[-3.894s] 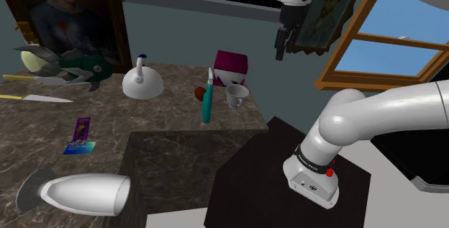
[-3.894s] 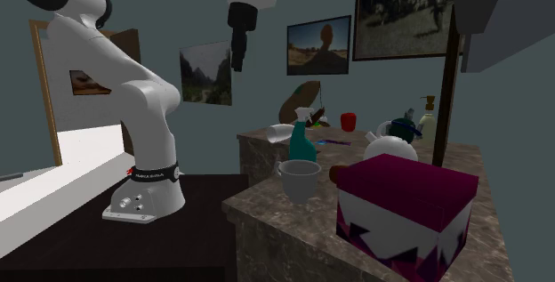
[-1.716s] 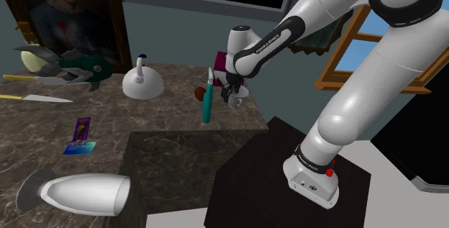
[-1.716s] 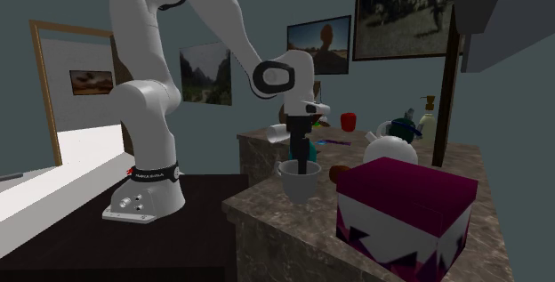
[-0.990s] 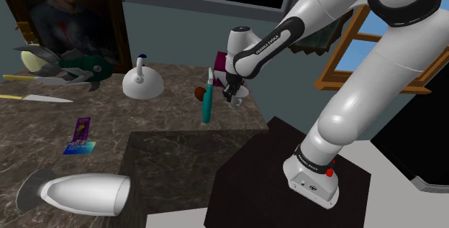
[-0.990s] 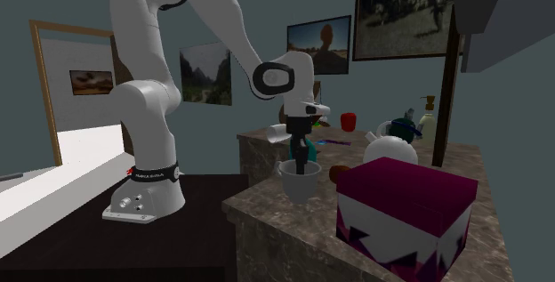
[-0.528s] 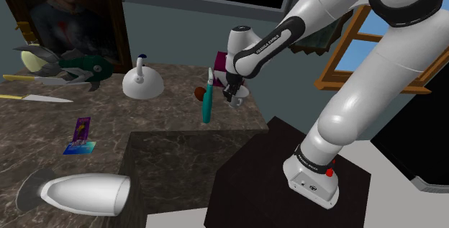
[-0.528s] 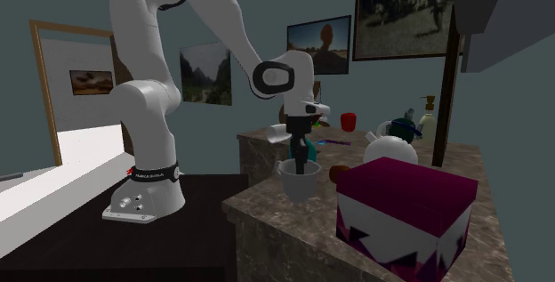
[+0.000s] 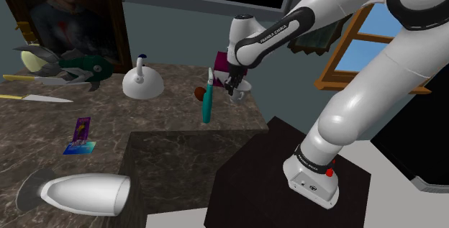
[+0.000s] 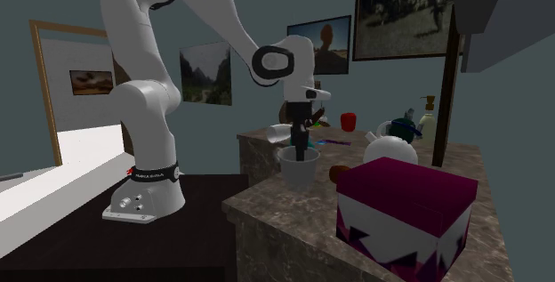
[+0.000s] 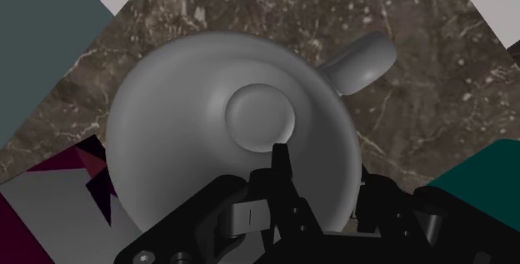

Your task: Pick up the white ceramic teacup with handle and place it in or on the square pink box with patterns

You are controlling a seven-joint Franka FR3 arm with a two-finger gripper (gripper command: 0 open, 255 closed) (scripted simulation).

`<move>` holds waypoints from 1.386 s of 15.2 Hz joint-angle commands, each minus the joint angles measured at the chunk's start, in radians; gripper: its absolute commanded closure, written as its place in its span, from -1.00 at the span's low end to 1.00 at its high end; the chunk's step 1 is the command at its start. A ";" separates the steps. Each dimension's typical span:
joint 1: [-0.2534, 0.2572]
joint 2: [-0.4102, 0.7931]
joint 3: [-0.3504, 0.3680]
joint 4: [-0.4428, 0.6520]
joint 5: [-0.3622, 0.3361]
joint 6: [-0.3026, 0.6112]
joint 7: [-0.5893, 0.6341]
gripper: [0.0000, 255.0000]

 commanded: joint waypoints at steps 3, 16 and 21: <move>0.003 -0.041 0.000 0.020 0.010 -0.061 -0.011 1.00; 0.010 -0.147 0.001 0.111 0.032 -0.257 -0.040 1.00; 0.012 -0.175 0.002 0.156 0.038 -0.329 -0.049 1.00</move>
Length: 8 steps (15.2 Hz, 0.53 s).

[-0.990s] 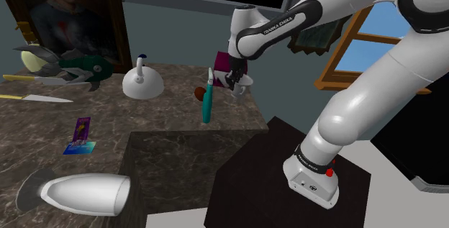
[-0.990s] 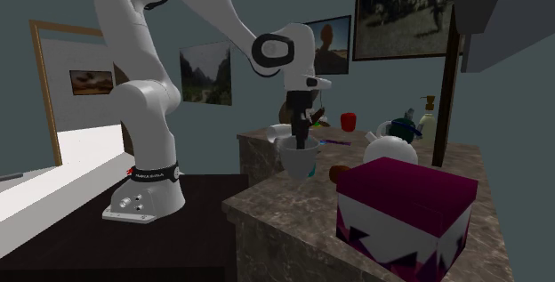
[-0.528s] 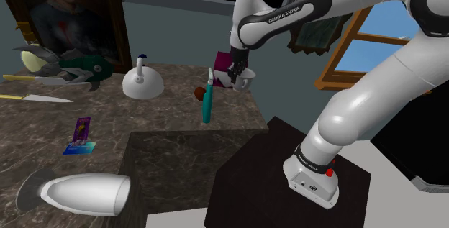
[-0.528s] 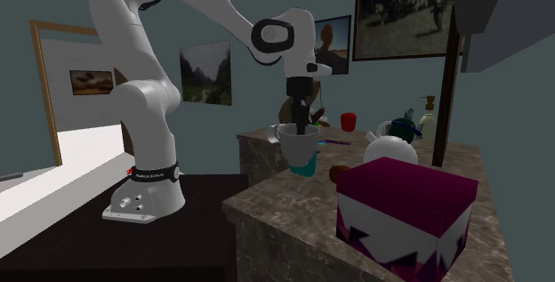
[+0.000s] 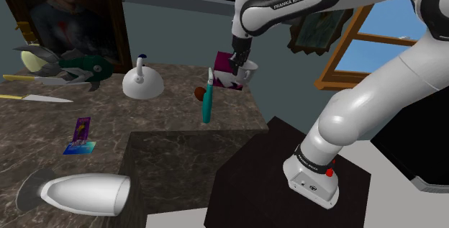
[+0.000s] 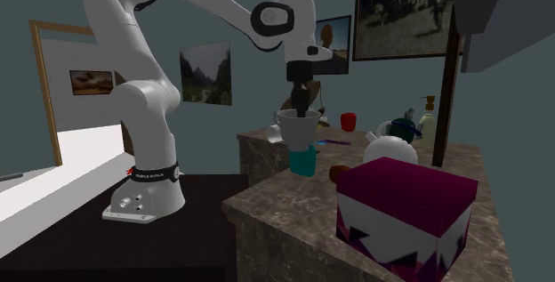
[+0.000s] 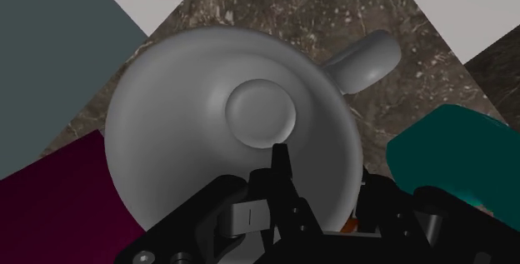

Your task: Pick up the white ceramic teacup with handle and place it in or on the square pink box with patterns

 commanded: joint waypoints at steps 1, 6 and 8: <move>0.001 -0.012 0.001 0.018 0.002 -0.030 -0.003 1.00; 0.002 -0.032 0.002 0.069 0.007 -0.100 -0.011 1.00; 0.003 -0.039 0.002 0.090 0.009 -0.128 -0.014 1.00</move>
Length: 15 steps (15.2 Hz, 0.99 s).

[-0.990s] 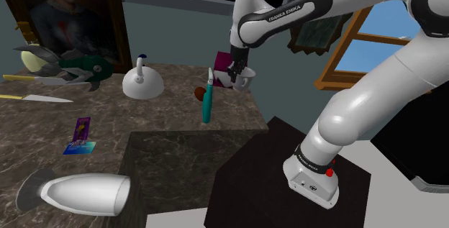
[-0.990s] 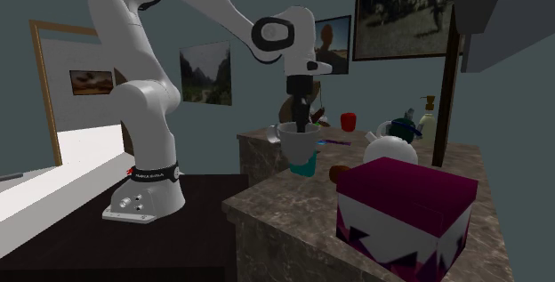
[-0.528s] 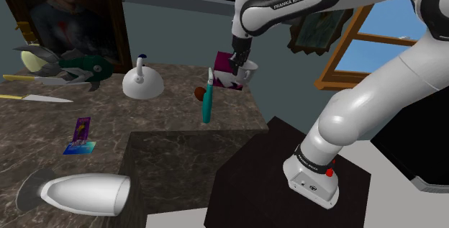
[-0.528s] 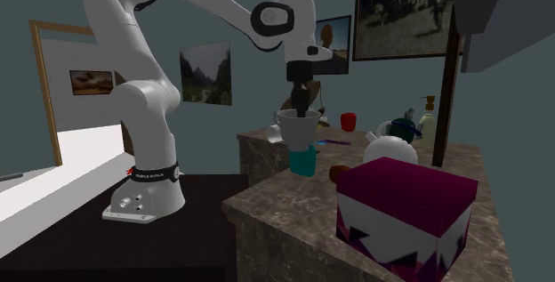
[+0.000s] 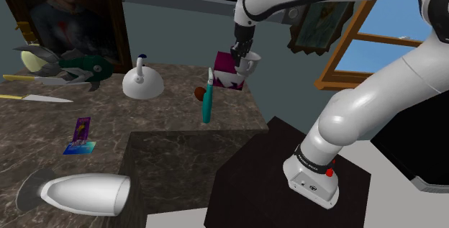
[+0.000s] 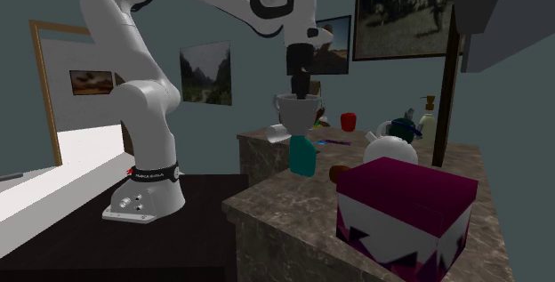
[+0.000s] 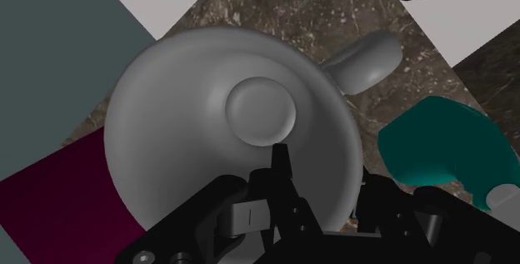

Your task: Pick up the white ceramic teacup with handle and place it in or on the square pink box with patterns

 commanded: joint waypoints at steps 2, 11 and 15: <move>0.001 -0.007 0.001 0.032 0.002 -0.040 -0.004 1.00; -0.043 0.205 -0.074 0.282 -0.009 -0.062 -0.122 1.00; -0.066 0.337 -0.110 0.438 0.003 -0.080 -0.189 1.00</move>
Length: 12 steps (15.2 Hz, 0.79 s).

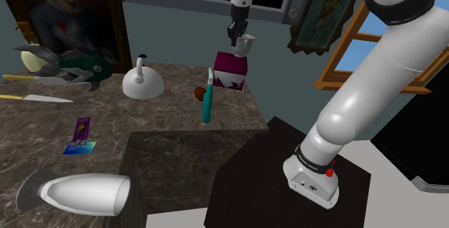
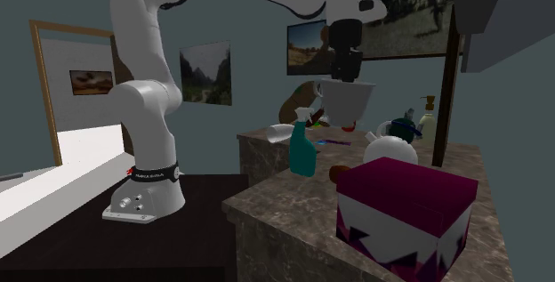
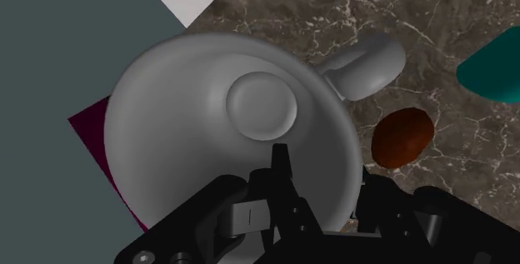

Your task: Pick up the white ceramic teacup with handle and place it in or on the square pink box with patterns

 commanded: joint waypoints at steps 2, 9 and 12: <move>-0.020 0.102 -0.025 0.121 0.013 -0.014 -0.052 1.00; -0.081 0.372 -0.061 0.492 0.065 -0.108 -0.163 1.00; -0.092 0.412 -0.063 0.525 0.073 -0.099 -0.174 1.00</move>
